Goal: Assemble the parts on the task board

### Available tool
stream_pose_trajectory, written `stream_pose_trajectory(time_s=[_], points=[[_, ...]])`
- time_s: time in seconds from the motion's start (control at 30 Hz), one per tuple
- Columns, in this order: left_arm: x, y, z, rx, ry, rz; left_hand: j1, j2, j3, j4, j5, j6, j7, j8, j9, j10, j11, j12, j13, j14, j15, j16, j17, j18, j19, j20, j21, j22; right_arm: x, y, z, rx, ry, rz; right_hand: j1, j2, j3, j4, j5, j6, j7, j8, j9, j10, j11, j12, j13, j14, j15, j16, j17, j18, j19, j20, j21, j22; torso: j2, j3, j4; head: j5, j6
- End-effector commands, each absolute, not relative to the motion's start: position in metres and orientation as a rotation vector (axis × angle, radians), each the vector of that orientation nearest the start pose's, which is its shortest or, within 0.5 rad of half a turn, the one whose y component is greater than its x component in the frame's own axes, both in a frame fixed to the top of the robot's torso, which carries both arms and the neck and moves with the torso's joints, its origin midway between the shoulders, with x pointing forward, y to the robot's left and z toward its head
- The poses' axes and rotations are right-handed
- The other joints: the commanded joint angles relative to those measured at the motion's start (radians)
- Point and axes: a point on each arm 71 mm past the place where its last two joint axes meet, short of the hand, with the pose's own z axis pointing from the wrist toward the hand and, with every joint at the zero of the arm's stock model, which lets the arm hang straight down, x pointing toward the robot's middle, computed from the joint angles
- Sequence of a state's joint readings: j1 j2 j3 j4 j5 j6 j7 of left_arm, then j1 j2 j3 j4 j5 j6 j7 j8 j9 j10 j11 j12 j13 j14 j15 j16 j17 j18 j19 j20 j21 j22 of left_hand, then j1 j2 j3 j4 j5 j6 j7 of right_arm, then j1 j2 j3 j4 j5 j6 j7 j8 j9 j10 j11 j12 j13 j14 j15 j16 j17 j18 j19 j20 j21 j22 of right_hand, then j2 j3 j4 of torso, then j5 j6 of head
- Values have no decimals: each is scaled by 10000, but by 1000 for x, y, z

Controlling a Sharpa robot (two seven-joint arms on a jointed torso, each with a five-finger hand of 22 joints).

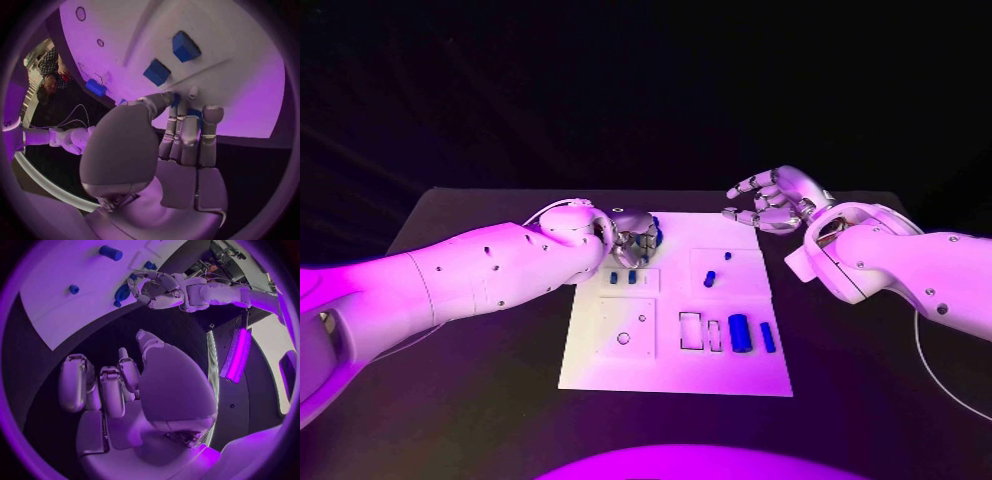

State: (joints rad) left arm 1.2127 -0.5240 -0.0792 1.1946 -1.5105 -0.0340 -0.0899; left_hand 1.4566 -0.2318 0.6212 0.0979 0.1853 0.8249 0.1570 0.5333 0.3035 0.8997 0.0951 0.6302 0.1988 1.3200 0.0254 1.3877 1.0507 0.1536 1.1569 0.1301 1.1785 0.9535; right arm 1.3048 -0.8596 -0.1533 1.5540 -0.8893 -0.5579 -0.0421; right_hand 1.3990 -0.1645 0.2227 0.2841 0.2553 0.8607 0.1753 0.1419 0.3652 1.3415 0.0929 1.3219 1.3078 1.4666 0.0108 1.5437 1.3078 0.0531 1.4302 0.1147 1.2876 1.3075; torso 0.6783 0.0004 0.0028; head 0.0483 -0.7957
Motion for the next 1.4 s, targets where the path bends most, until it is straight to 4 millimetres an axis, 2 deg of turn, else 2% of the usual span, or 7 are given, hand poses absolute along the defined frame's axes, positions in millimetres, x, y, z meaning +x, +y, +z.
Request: stream_pose_trajectory(time_s=[0.03,0.23,0.43,1.0,1.3,1.4], points=[[525,124,-233,3808,19492,-5693,2,106,8,-121,-35,145,-27,-89,-14,178,-51,42,24,241,-39,163,291,-207,228,-36,256,338,489,-214,-167,3813,15810,8573,-70,11,57,-5,68,77,-15,25,-9,8,-52,-7,24,865,20,-40,1934,129,-47,17,-36,794,-10,5,16,-5,-27],[525,124,-231,3712,19093,-6012,-97,269,106,-401,-36,825,-185,-285,21,914,-237,-361,-72,669,-223,358,637,-325,634,-178,725,935,489,-213,-167,3800,15812,8586,-76,13,64,-3,69,81,-16,27,-9,26,-52,13,43,866,19,-38,1939,128,-43,17,-32,798,-18,-1,11,1,-23],[524,126,-229,3486,18841,-6254,-244,315,131,-574,-26,1195,-222,-536,55,1371,-303,-837,-131,871,-286,407,764,-393,882,-259,963,1265,489,-213,-167,3791,15806,8594,-76,13,64,-3,69,81,-16,27,-9,26,-52,13,43,866,19,-38,1939,128,-43,17,-32,798,-14,-3,14,8,9],[520,135,-219,3010,18555,-6602,-310,293,111,-614,-34,1232,-187,-659,56,1455,-274,-1020,-147,917,-268,420,810,-413,937,-251,1010,1337,489,-213,-166,3770,15757,8608,-76,13,64,-3,69,81,-16,27,-9,26,-52,13,43,866,19,-38,1939,128,-43,17,-32,798,-33,-2,23,22,123],[517,152,-208,2526,18619,-6708,-359,278,91,-620,-39,1250,-169,-732,58,1490,-256,-1128,-156,902,-255,395,744,-416,938,-237,1010,1338,489,-214,-166,3789,15752,8579,-85,15,91,-5,73,105,-22,40,-9,40,-57,26,52,867,16,-39,1938,128,-42,14,-37,798,-31,14,26,108,161],[517,158,-208,2411,18710,-6640,-374,277,85,-617,-41,1254,-166,-749,58,1496,-252,-1156,-158,894,-250,386,722,-412,926,-234,999,1323,489,-214,-166,3796,15753,8568,-85,15,91,-5,73,105,-22,40,-9,40,-57,26,52,867,16,-39,1938,128,-42,14,-37,798,-28,7,27,109,167]])
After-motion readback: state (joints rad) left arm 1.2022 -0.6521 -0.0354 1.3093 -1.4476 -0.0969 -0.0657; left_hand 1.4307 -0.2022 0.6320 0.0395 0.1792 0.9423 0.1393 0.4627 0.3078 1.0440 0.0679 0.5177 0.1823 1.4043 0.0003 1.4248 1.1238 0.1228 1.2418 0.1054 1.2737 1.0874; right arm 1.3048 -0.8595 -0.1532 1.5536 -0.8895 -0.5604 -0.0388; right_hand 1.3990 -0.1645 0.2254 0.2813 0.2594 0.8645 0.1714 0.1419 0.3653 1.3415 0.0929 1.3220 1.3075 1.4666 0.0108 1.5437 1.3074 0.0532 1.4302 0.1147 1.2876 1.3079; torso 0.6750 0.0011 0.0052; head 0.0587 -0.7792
